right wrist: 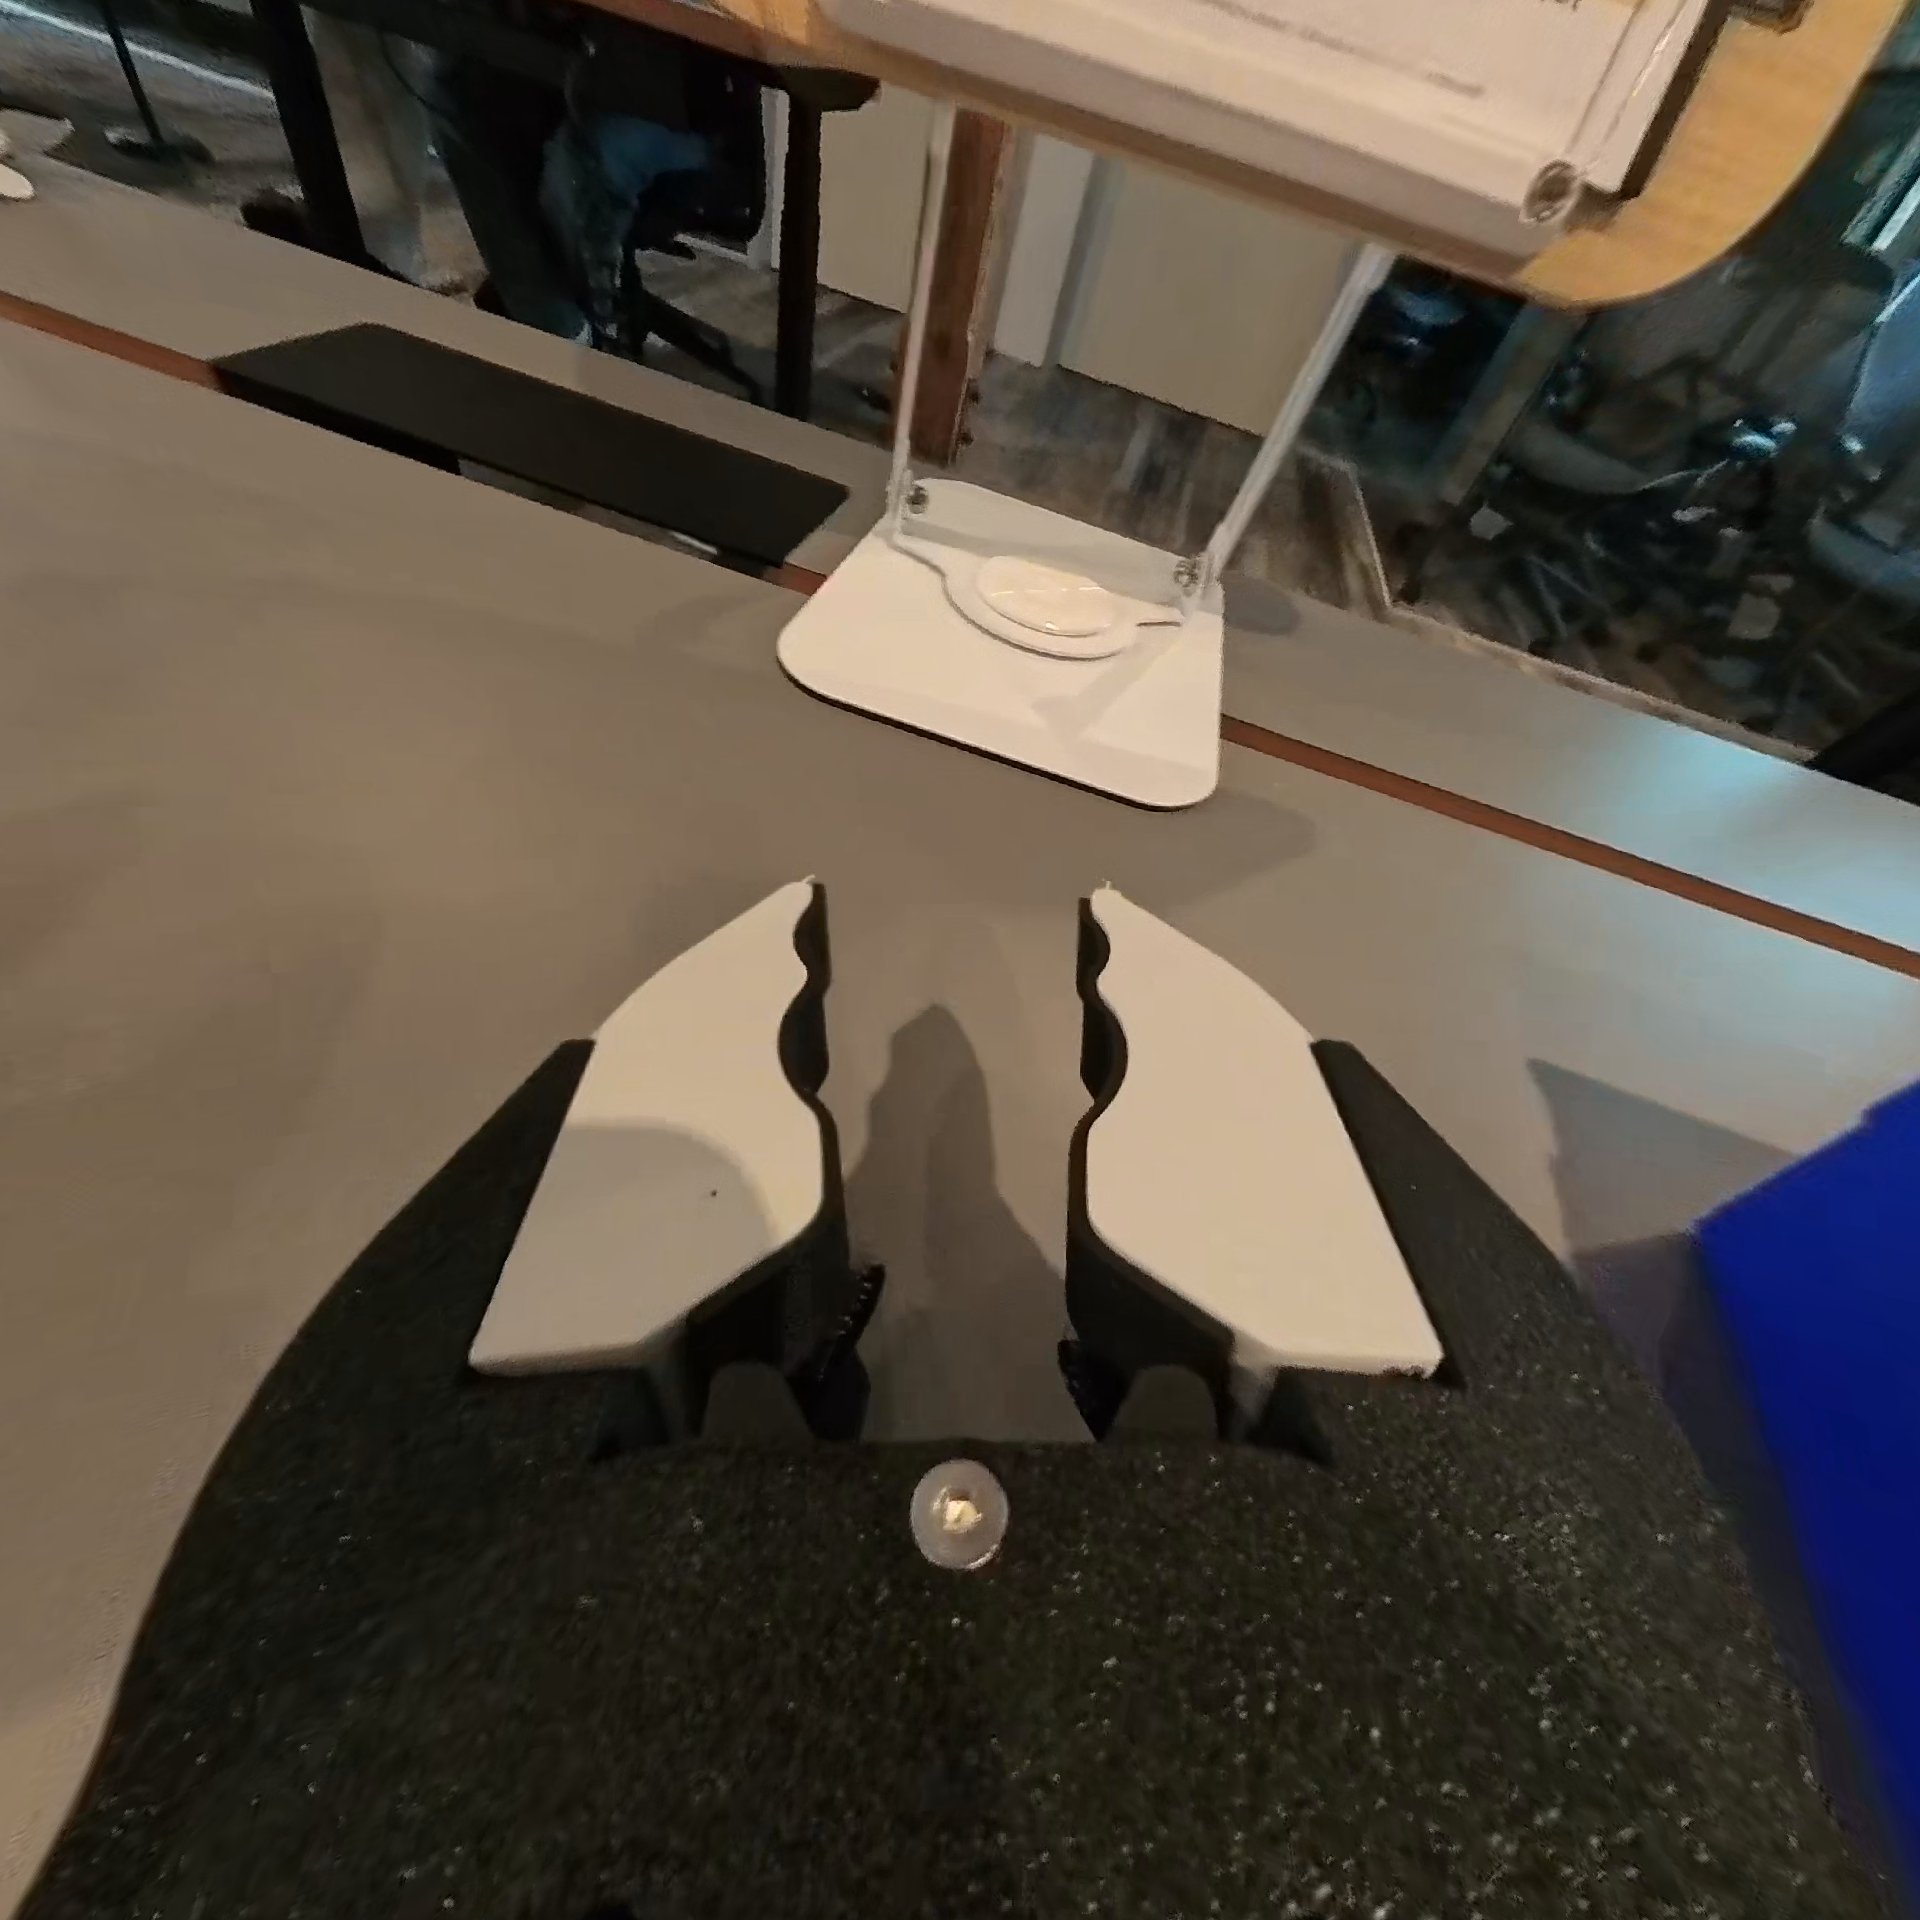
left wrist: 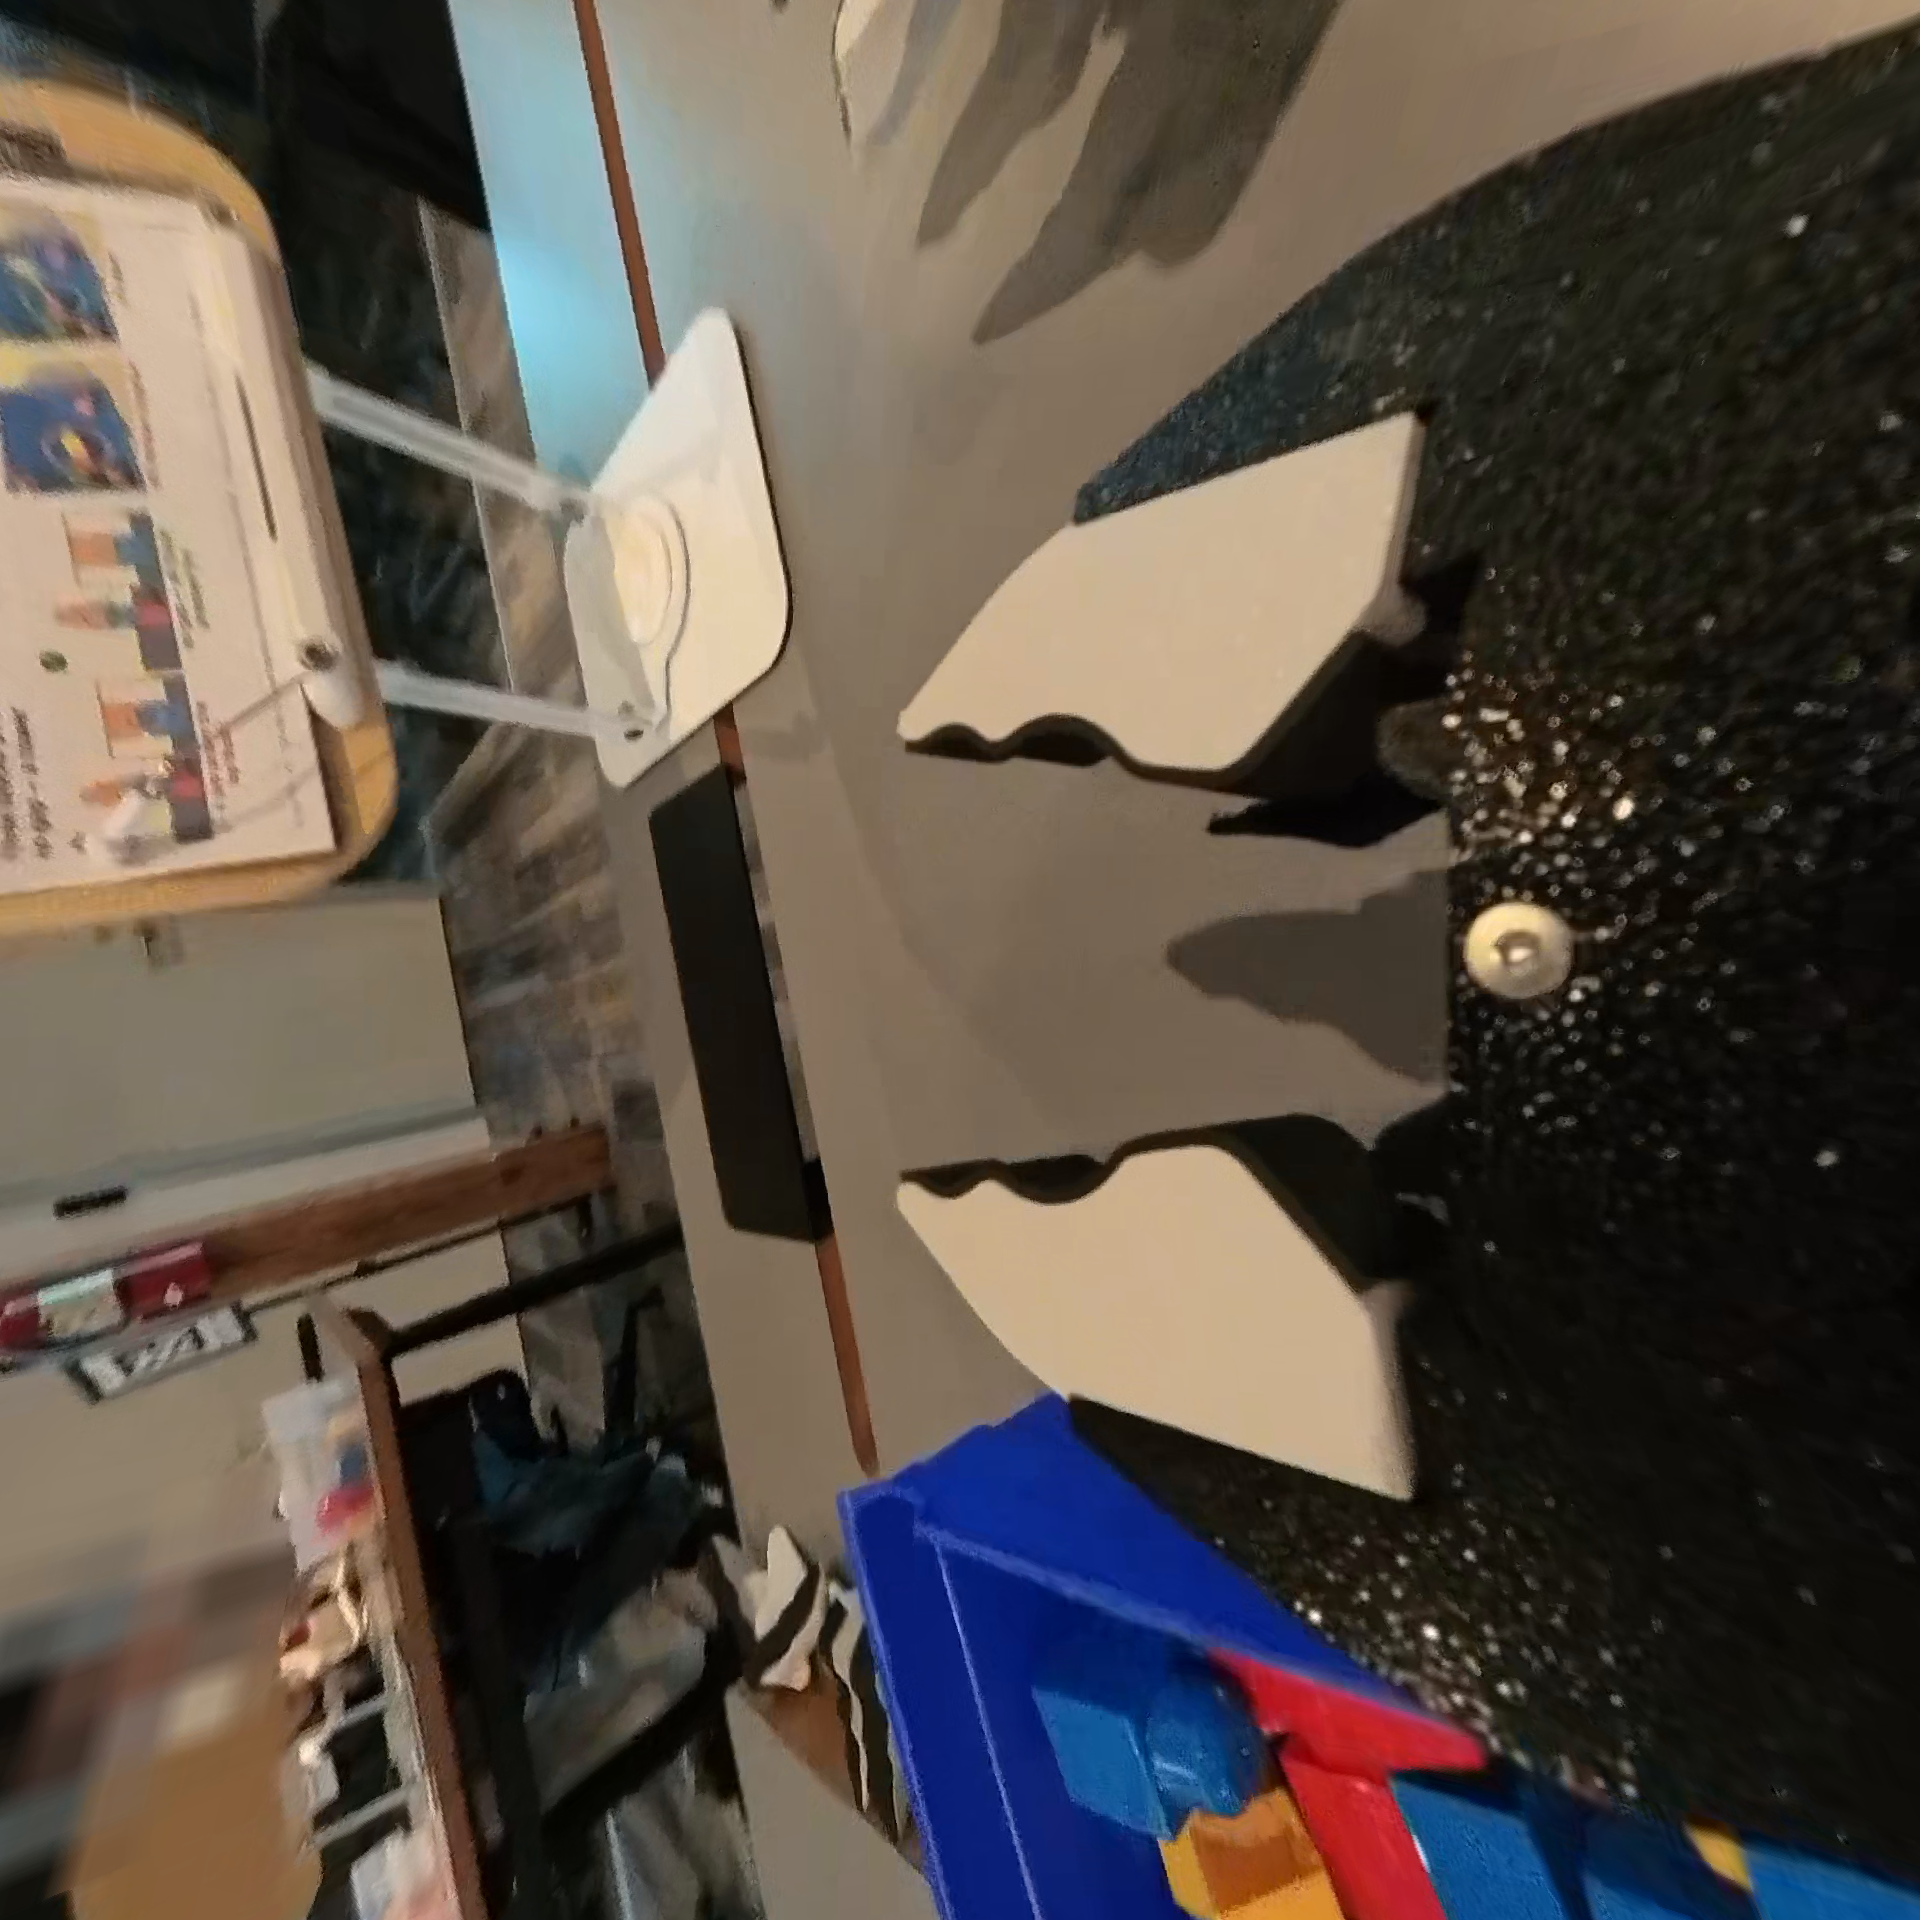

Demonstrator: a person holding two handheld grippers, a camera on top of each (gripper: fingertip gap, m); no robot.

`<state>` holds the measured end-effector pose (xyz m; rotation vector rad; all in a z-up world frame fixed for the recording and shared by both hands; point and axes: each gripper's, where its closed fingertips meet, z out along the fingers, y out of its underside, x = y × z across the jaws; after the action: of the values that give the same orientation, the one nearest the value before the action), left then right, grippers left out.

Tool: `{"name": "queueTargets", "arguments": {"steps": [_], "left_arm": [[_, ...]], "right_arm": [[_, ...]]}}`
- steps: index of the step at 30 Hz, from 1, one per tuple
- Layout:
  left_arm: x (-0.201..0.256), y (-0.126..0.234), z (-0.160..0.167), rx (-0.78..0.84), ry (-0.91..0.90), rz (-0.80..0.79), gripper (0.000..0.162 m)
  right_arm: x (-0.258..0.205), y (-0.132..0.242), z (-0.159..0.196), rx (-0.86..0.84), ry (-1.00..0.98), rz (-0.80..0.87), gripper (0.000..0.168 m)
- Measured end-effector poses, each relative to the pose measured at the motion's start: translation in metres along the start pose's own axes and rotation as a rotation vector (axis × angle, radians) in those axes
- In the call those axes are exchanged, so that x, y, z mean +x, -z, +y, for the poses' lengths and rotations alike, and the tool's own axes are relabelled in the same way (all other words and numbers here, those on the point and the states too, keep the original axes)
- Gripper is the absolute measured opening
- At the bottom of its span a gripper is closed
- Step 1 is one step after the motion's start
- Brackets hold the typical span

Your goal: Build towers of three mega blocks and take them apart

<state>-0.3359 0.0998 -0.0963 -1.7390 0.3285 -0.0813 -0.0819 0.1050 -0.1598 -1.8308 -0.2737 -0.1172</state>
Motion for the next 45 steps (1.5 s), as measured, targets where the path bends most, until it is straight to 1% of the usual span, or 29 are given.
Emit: {"name": "queueTargets", "arguments": {"steps": [3,5,7,10,12,15,18,24,28,34,37,38,40,41,45], "left_arm": [[-0.012,0.042,-0.012,0.018,0.019,0.06,0.078],[-0.031,0.071,-0.018,0.03,0.025,0.053,0.08],[-0.062,0.097,-0.017,0.015,0.014,-0.009,0.079],[-0.121,0.127,-0.008,-0.049,-0.007,-0.161,0.08],[-0.157,0.139,0.001,-0.094,-0.001,-0.24,0.079],[-0.186,0.145,0.009,-0.113,0.019,-0.261,0.07],[-0.199,0.144,0.021,-0.158,0.024,-0.27,0.067],[-0.195,0.125,0.034,-0.201,0.063,-0.242,0.067],[-0.193,0.11,0.026,-0.163,0.08,-0.256,0.065],[-0.193,0.073,0.006,-0.131,0.13,-0.292,0.067],[-0.19,0.055,0.003,-0.157,0.117,-0.311,0.071],[-0.192,0.05,0.001,-0.156,0.114,-0.332,0.076],[-0.193,0.044,-0.006,-0.12,0.092,-0.396,0.077],[-0.188,0.039,-0.009,-0.113,0.083,-0.403,0.077],[-0.178,0.024,-0.011,-0.179,0.04,-0.416,0.079]], "right_arm": [[0.013,0.01,0.005,0.013,0.048,0.006,0.038],[0.018,0.014,0.007,0.018,0.05,-0.002,0.035],[0.02,0.016,0.007,0.027,0.032,-0.015,0.033],[0.02,0.017,0.006,0.035,0.025,-0.016,0.032],[0.019,0.016,0.007,0.031,0.043,-0.013,0.03],[0.017,0.016,0.006,0.036,0.063,-0.015,0.028],[0.017,0.018,0.004,0.055,0.056,-0.021,0.025],[0.017,0.022,0.001,0.091,0.037,-0.036,0.022],[0.019,0.028,-0.005,0.145,0.053,-0.007,0.019],[0.015,0.032,-0.008,0.179,0.125,0.03,0.017],[0.015,0.034,-0.009,0.188,0.121,0.029,0.016],[0.015,0.034,-0.009,0.188,0.117,0.022,0.016],[0.016,0.034,-0.009,0.193,0.103,0.02,0.015],[0.017,0.034,-0.009,0.193,0.096,0.019,0.014],[0.015,0.035,-0.01,0.199,0.1,0.004,0.012]]}}
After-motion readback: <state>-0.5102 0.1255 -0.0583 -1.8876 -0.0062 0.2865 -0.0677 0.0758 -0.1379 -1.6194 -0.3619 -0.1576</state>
